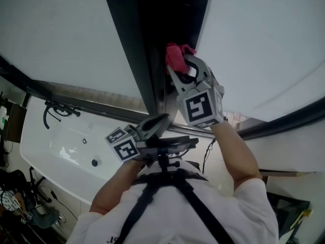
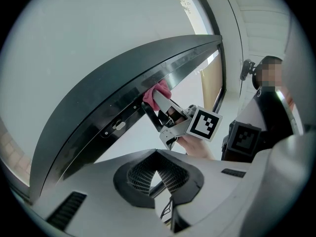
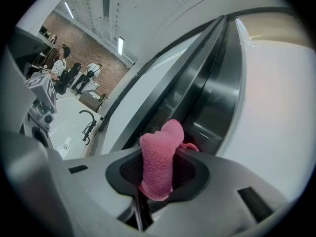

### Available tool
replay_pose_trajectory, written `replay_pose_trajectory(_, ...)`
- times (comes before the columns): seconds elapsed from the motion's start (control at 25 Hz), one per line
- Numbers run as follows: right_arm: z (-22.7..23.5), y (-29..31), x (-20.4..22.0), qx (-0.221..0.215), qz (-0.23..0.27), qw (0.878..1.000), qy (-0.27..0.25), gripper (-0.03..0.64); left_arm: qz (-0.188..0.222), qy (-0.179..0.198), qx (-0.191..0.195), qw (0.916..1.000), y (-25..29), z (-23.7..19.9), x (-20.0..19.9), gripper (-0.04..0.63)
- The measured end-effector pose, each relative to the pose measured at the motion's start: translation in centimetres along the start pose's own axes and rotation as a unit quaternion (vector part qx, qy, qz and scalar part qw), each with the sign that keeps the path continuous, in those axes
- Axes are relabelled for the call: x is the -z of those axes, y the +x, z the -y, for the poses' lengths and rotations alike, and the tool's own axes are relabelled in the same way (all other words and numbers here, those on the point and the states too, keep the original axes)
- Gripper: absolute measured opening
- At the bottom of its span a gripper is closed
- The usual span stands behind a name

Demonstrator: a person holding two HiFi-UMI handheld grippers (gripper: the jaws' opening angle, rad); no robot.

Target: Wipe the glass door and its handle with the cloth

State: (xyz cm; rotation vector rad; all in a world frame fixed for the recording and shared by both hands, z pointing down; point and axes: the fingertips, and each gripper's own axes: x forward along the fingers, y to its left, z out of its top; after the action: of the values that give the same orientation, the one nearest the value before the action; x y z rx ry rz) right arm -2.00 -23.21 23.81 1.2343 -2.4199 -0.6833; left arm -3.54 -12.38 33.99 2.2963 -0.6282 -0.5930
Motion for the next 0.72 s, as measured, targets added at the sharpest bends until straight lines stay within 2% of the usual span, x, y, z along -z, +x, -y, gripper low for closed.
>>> replay_pose_trajectory(0.16, -0.2, -0.1, 0.1, -0.002, -0.006, 0.999, -0.036, 0.106, 0.000, 0.000, -0.002, 1.0000, 0.0, -0.1, 0.1, -0.008)
replay_pose_trajectory(0.72, -0.5, -1.2, 1.2, -0.025, -0.028, 0.999, -0.029, 0.106, 0.006, 0.003, -0.009, 0.9999, -0.5, 0.1, 0.1, -0.008)
